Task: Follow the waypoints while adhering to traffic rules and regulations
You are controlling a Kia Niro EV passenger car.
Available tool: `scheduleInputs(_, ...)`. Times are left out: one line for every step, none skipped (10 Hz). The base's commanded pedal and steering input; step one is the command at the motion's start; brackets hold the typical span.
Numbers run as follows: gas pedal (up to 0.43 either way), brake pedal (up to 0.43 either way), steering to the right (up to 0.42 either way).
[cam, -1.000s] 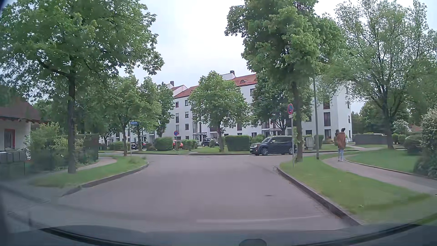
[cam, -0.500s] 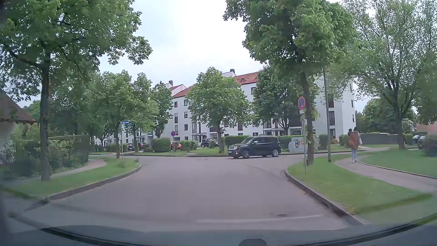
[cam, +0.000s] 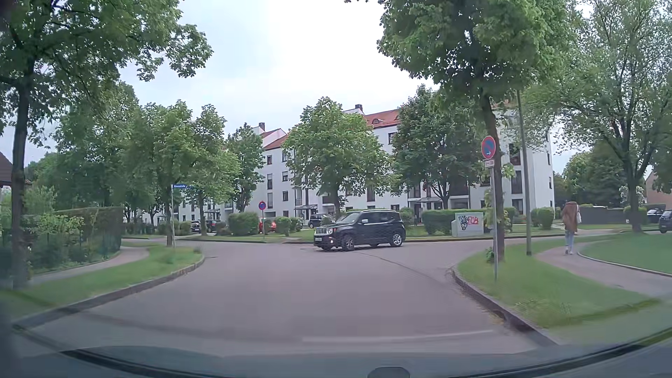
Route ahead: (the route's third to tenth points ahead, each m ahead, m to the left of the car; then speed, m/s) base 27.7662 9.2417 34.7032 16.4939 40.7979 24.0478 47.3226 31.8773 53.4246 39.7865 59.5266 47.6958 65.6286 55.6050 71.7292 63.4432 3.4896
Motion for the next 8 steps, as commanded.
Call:
scheduleInputs(0.028,0.0,-0.01)
scheduleInputs(0.0,0.0,-0.004)
scheduleInputs(0.0,0.0,0.002)
scheduleInputs(0.0,0.0,0.003)
scheduleInputs(0.0,0.0,0.003)
scheduleInputs(0.0,0.0,0.005)
scheduleInputs(0.0,0.0,0.007)
scheduleInputs(0.0,0.0,0.009)
